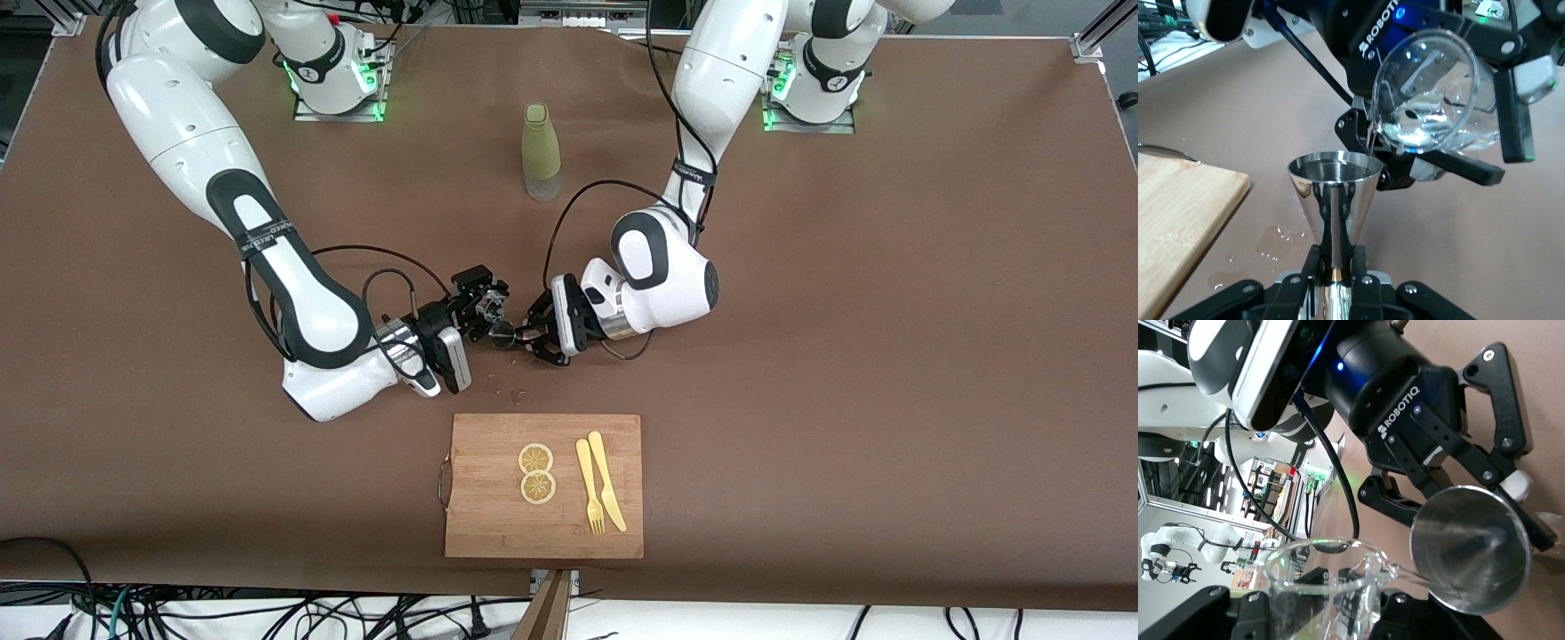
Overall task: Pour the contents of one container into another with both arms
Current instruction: 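Tilt the beaker with the right gripper, pouring liquid into the held jigger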
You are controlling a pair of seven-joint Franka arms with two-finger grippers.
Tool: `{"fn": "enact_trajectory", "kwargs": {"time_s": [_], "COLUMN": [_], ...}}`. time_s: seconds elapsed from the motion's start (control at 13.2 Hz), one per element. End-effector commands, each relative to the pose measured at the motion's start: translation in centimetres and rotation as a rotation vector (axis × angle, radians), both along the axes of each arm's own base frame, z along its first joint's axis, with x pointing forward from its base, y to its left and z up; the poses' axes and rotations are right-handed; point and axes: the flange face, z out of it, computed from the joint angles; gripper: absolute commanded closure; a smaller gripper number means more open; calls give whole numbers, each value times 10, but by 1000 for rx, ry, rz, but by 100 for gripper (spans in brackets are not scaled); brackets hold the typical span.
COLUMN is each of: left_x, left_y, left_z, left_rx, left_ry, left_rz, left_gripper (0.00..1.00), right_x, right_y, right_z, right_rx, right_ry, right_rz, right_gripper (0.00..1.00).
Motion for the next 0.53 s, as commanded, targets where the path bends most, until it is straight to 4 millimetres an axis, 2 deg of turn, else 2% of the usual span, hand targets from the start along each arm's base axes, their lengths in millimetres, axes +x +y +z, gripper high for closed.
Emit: {"fn": "enact_trajectory", "kwargs": {"time_s": [0.0, 0.15, 0.46], "left_x": [2, 2, 2], "left_y": [-3, -3, -1], "left_z": [1, 1, 0], "left_rx": [-16, -17, -14], "left_ry": [-43, -43, -44], "left_rz": [7, 8, 4], "left_gripper": [100, 100, 100], "right_x": [0, 0, 8], "right_y": [4, -2, -19], "right_z": [2, -7, -10], "right_rx": [12, 72, 159], "right_ry": [-49, -111, -206], "right_rz": [35, 61, 73], "right_gripper": [84, 84, 84]}}
